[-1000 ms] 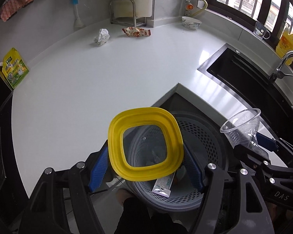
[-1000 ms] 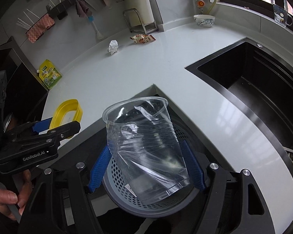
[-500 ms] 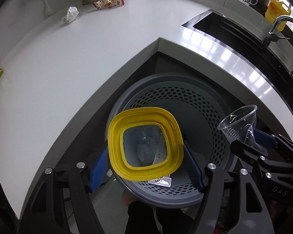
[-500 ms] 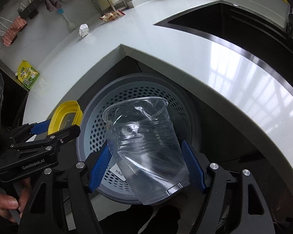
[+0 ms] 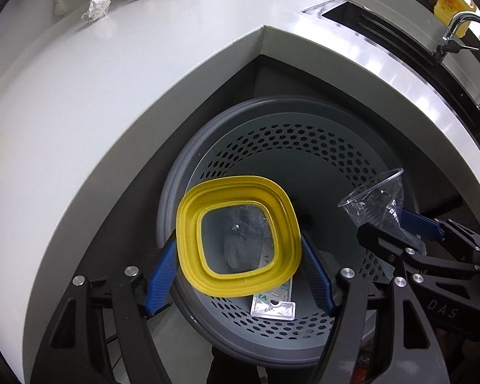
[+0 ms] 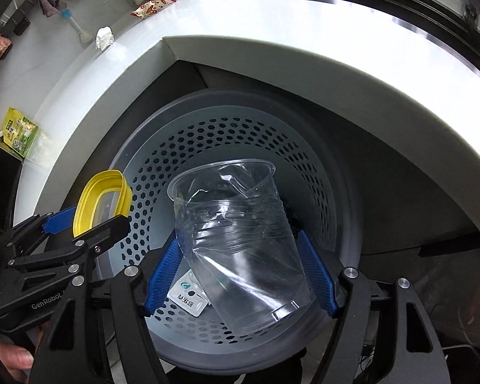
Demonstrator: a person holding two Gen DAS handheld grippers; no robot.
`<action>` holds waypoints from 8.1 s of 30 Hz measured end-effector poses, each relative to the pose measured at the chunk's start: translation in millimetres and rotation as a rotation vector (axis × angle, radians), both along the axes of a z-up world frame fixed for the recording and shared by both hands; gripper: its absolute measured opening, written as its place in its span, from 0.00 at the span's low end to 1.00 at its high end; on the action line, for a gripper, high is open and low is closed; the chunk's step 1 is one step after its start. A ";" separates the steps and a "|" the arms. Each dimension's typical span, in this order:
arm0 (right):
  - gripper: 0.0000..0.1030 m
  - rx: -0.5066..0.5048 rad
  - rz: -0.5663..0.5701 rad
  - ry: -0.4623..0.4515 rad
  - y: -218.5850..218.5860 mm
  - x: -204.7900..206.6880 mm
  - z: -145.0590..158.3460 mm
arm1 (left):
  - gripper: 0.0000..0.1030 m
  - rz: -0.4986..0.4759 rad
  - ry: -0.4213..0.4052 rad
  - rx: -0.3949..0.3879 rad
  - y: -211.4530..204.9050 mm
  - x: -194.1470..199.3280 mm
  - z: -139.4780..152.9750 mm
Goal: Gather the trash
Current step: 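Open both tools to drop the cup and lid into the basket, then raise both open tools from the basket toward the tissue and wrapper, then grasp the white tissue with the left tool while the right tool grasps the red wrapper, then carry the tissue and wrapper with both tools over the basket, then open both tools to drop the tissue and wrapper into the basket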
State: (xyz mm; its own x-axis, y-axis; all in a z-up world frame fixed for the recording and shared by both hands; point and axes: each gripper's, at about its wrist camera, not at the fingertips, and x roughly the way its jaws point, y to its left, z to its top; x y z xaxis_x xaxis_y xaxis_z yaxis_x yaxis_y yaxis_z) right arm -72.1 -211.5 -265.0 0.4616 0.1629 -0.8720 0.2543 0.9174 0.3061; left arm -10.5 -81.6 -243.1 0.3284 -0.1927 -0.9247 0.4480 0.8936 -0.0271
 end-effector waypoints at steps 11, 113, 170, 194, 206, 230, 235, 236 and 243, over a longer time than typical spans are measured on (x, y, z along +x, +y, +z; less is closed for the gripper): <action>0.69 0.022 -0.006 0.017 -4.4 0.7 -5.7 | 0.78 0.027 0.015 0.002 11.7 1.8 2.0; 0.76 -0.040 0.054 -0.228 -29.5 214.4 147.0 | 0.90 0.293 -0.311 -0.073 97.0 204.3 185.8; 0.30 -0.267 0.576 -0.265 70.7 508.3 90.4 | 0.48 0.301 -0.198 -0.141 111.1 436.8 68.1; 0.29 -0.091 0.224 -0.205 62.5 369.7 102.8 | 0.41 0.257 -0.220 -0.052 120.2 317.1 100.8; 0.29 -0.098 0.118 -0.195 37.0 230.8 131.2 | 0.41 0.218 -0.213 -0.050 91.3 207.4 123.8; 0.29 -0.094 0.139 -0.124 -7.5 -8.5 118.1 | 0.41 0.112 -0.141 -0.070 5.2 -6.7 119.8; 0.29 -0.068 0.159 -0.088 -6.3 -21.8 102.6 | 0.42 0.107 -0.103 -0.063 -5.1 -24.9 104.6; 0.29 -0.060 0.160 -0.083 -5.9 -22.3 100.5 | 0.42 0.111 -0.098 -0.064 -6.0 -25.5 103.0; 0.30 -0.036 0.186 -0.091 1.3 -20.2 103.6 | 0.50 0.139 -0.094 -0.067 -3.9 -26.2 103.4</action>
